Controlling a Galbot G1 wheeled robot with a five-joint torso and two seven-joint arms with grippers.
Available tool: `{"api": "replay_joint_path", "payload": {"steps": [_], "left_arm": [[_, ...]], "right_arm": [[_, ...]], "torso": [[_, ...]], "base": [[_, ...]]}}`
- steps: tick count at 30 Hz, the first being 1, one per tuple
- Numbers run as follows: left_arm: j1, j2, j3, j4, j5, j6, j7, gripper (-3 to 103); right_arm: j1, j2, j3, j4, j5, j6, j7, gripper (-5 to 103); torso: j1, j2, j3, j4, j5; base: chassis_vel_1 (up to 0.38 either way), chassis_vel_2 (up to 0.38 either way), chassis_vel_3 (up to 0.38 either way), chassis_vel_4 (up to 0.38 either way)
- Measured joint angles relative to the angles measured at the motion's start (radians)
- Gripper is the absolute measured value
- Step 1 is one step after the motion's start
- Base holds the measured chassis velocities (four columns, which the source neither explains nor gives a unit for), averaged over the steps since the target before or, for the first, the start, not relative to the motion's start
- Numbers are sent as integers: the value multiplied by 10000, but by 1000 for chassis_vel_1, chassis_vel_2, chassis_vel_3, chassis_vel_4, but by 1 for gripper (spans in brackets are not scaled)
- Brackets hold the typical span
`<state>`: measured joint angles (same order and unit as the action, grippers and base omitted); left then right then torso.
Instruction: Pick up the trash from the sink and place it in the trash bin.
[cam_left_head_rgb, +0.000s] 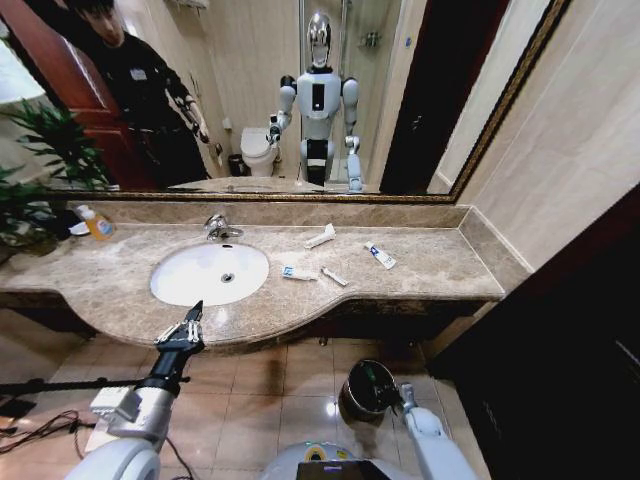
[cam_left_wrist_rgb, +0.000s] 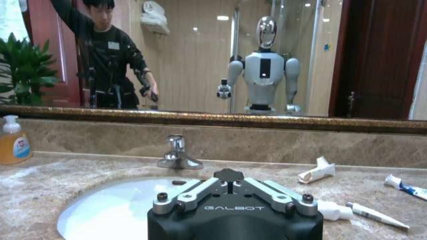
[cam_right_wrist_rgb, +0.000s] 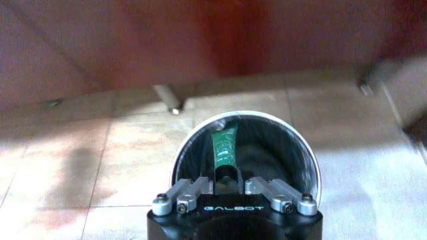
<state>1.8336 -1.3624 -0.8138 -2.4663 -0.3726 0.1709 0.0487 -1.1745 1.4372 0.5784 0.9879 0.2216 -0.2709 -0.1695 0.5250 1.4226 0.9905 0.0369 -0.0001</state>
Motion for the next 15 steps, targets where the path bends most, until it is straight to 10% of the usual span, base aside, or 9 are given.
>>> {"api": "replay_joint_path", "payload": {"steps": [6, 15], "left_arm": [[0, 0, 0, 0, 0, 0, 0, 0], [0, 0, 0, 0, 0, 0, 0, 0]], "right_arm": [[237, 154, -319, 171, 2078, -1105, 2247, 19], [279, 83, -316, -30, 2041, -872, 1960, 19]], "torso": [[0, 0, 0, 0, 1], [0, 0, 0, -1, 0]], "base": [[0, 0, 0, 0], [0, 0, 0, 0]]}}
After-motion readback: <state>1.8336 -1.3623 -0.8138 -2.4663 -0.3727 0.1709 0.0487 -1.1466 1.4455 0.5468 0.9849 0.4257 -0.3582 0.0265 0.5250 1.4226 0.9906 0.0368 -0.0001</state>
